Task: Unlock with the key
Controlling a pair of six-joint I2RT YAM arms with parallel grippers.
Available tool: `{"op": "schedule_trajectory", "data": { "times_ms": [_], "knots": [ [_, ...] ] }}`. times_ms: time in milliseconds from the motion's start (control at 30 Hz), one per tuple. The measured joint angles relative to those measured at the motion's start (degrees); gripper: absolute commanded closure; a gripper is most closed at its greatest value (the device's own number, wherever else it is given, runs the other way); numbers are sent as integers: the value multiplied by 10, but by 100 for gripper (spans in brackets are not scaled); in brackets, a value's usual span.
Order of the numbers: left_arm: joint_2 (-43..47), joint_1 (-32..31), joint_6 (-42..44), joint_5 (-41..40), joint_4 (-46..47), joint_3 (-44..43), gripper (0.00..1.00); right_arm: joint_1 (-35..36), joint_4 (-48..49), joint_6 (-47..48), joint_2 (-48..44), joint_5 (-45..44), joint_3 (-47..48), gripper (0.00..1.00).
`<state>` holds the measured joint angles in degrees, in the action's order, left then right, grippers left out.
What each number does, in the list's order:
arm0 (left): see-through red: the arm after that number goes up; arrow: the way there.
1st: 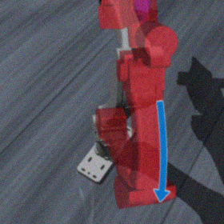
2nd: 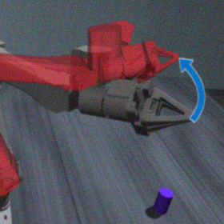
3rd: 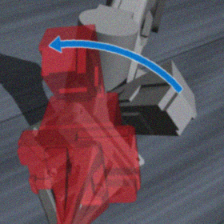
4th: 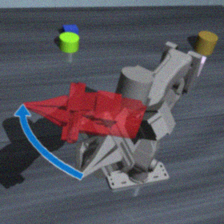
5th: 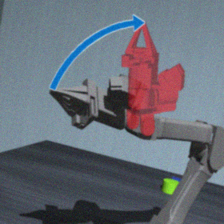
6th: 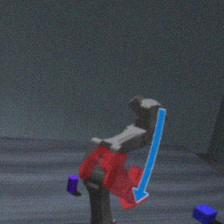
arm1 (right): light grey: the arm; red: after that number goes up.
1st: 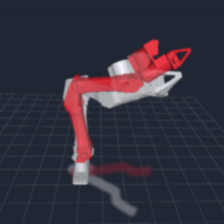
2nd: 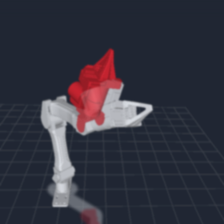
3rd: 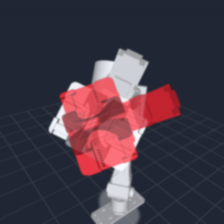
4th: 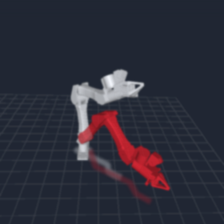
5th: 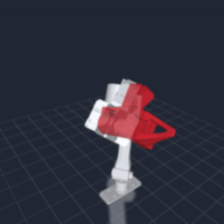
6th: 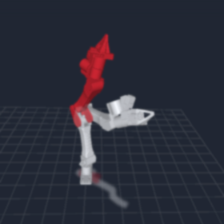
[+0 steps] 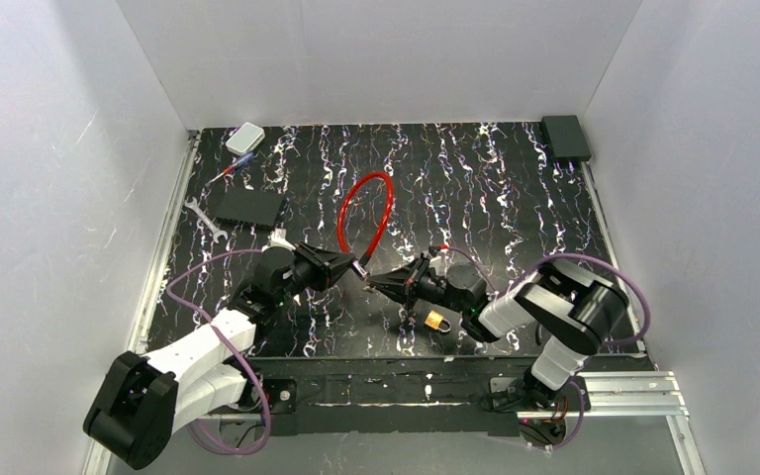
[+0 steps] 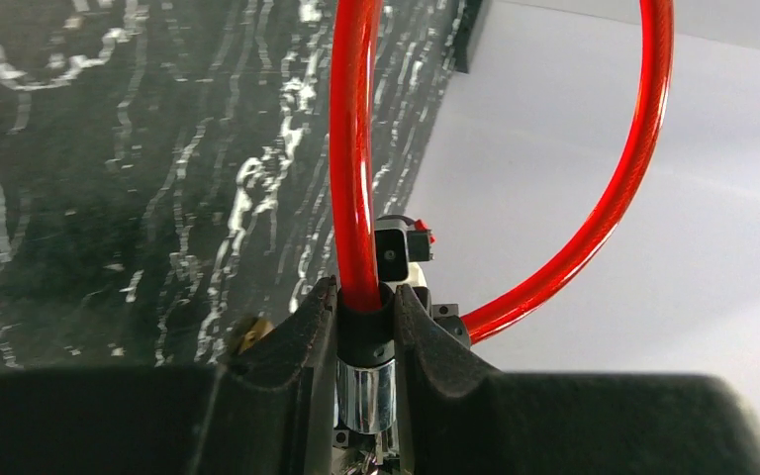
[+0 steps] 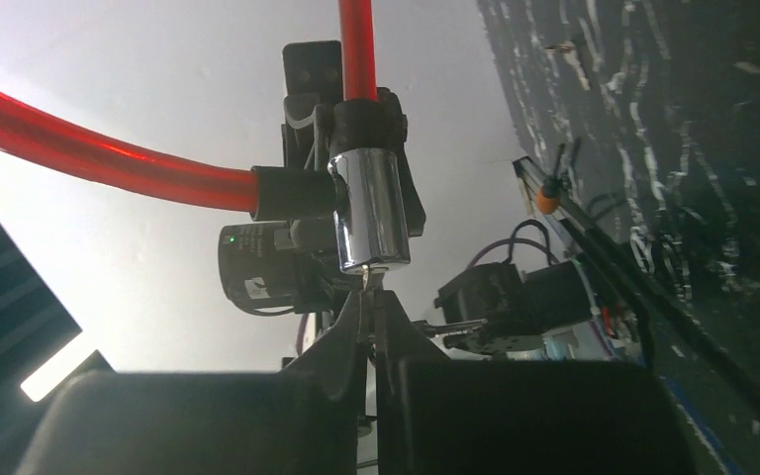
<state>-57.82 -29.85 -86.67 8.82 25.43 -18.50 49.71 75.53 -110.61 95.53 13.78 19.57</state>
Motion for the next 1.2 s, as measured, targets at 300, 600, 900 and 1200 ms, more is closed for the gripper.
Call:
{"op": "schedule_trajectory", "data": {
  "times_ms": [300,600,900,1200],
  "knots": [
    [-51,0,-33,-3,-20,47,99,24,107,-9,154,4,-7,99],
    [-111,0,-49,13,-21,47,70,44,131,48,193,-20,-6,99],
    [-131,-27,-53,134,-17,22,59,46,130,49,207,-62,10,99],
    [-177,-25,-49,182,-20,-3,60,46,130,60,210,-68,13,99]
  ]
}}
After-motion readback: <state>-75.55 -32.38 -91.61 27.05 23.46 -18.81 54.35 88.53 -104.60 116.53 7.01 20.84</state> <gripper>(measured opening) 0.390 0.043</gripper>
